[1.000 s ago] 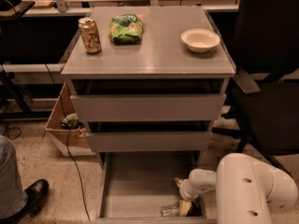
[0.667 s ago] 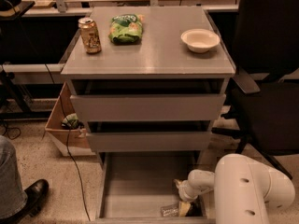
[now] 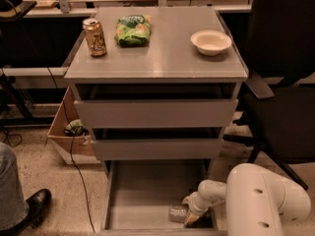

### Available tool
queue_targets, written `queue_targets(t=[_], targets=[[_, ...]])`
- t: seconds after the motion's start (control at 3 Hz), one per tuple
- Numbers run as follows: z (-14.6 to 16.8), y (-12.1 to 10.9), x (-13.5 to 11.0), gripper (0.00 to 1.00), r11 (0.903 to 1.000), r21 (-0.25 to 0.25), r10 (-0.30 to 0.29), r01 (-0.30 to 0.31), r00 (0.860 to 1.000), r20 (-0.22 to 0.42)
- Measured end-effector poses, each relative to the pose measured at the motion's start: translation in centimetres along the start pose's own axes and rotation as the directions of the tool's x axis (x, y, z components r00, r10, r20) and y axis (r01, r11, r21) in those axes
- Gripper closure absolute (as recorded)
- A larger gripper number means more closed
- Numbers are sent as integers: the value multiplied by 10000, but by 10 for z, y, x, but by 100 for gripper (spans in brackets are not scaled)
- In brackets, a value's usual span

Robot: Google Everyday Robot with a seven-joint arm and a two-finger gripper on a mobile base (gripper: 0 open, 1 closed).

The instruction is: Pick water bottle from bottom drawer and place on counter

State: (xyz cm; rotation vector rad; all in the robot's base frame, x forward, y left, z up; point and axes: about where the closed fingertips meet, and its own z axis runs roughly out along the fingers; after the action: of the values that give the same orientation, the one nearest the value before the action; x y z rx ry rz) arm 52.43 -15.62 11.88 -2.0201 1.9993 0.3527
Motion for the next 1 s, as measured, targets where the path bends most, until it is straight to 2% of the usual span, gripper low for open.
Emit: queue_targets(t=[0.67, 1.0], targets=[[-11, -3, -11, 89, 9999, 127, 71, -73, 9999, 147], [-18, -6, -21, 100, 9997, 226, 88, -94, 9996, 252]])
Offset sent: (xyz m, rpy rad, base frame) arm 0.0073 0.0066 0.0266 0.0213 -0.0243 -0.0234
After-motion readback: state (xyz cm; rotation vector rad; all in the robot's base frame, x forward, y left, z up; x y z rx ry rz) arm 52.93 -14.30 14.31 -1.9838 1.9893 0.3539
